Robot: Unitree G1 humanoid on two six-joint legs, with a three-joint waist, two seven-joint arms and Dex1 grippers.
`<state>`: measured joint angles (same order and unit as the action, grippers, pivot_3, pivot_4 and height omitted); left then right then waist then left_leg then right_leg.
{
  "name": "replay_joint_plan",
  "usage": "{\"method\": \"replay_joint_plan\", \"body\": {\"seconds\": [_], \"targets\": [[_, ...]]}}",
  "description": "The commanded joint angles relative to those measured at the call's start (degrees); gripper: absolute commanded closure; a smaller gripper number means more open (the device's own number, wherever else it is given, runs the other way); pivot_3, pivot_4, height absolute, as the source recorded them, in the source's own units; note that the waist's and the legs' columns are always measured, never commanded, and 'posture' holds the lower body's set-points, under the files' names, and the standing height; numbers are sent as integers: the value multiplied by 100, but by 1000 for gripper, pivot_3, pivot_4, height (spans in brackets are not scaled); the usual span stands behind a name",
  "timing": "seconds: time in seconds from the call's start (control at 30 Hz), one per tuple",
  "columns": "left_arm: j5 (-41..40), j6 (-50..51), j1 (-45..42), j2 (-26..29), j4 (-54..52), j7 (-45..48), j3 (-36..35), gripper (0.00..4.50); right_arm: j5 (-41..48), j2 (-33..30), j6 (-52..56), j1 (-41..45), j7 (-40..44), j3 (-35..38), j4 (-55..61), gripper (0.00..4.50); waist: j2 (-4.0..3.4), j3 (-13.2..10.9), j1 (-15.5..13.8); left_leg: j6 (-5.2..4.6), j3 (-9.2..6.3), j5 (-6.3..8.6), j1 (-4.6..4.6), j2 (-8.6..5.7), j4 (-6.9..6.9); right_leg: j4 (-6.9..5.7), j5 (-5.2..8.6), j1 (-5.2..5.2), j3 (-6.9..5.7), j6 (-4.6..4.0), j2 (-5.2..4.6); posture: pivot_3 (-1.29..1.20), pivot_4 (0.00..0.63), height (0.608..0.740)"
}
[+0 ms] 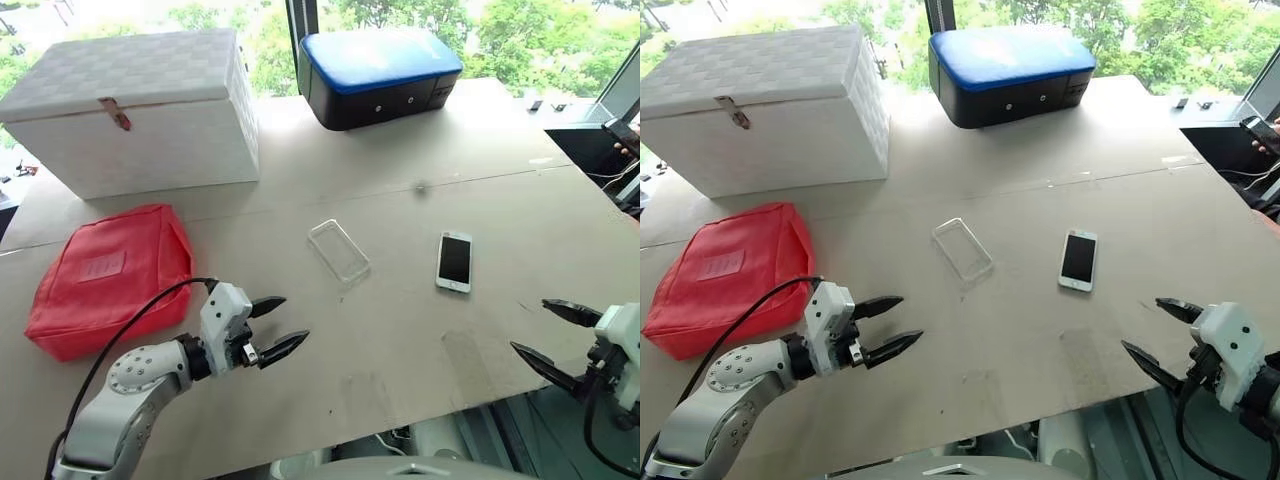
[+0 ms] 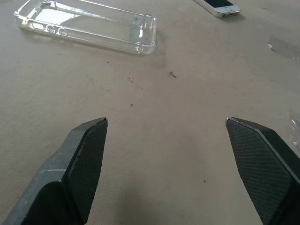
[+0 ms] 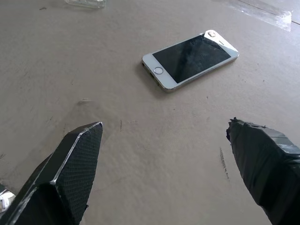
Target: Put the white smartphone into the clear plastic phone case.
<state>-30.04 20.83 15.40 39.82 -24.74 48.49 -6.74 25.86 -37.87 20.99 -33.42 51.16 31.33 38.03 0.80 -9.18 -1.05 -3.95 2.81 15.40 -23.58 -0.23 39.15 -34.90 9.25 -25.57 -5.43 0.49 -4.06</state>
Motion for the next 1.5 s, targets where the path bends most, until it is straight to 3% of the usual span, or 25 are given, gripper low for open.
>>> {"method": "replay_joint_plan", "body": {"seconds": [0.03,0.3,0.37,0.67,0.77,0.9,1.03,1.17,1.27,1.5], "targets": [[-34,-32,-343,23,-124,34,-61,426,16,79,-193,51,-73,56,26,0,-1,-1,-6,0,0,0,-1,0,0,0,0,0,0,0,0,0,150,740],[344,328,-2362,143,673,354,729,426,624,238,-144,161,-173,-186,864,0,-9,11,-135,-16,1,-10,-3,-5,4,-3,-1,7,-2,1,8,0,150,740],[484,206,-3071,160,1165,857,1083,426,807,191,-15,85,-228,-196,1180,0,-9,10,-145,-26,1,-16,-4,-6,4,-2,-1,5,-1,1,12,0,150,740],[1831,-2313,-5654,-392,5015,3625,2588,426,1236,165,224,-502,-594,208,2130,0,3,16,-140,-31,12,-18,-7,-15,12,0,-1,8,16,1,45,0,150,740],[2453,-3536,-6265,-659,6544,4159,2982,426,1238,144,-49,-798,-744,218,2197,0,10,17,-125,-39,14,-14,-9,-18,16,0,-1,6,18,2,45,0,150,740],[2902,-4389,-6855,-1148,7959,4220,3102,426,1186,80,-506,-1154,-1017,27,2197,0,28,25,-153,-56,16,-4,-11,-16,21,0,-1,5,19,2,38,0,150,740],[3141,-4794,-7119,-1448,8663,4129,2990,1449,1054,-58,-818,-1354,-1356,-302,2197,0,42,36,-142,-65,16,1,-12,-17,31,-1,-2,9,16,4,22,0,150,740],[2955,-4388,-6903,-1457,8434,4319,2728,3132,964,-188,-916,-1377,-1685,-592,2197,0,45,43,-119,-66,17,2,-7,-16,33,-5,-4,12,15,6,7,0,150,740],[2819,-3350,-6363,-1299,7291,4108,2579,4406,969,-213,-734,-1293,-1880,-736,2197,0,43,46,-117,-66,14,2,-5,-12,33,-8,-8,11,14,14,8,0,150,740],[2070,1177,-4621,-910,2646,2774,2218,4406,1045,-256,134,-679,-2544,-988,2185,0,41,48,-117,-63,14,1,-10,-8,34,-6,-2,8,22,4,4,0,150,740]]}}
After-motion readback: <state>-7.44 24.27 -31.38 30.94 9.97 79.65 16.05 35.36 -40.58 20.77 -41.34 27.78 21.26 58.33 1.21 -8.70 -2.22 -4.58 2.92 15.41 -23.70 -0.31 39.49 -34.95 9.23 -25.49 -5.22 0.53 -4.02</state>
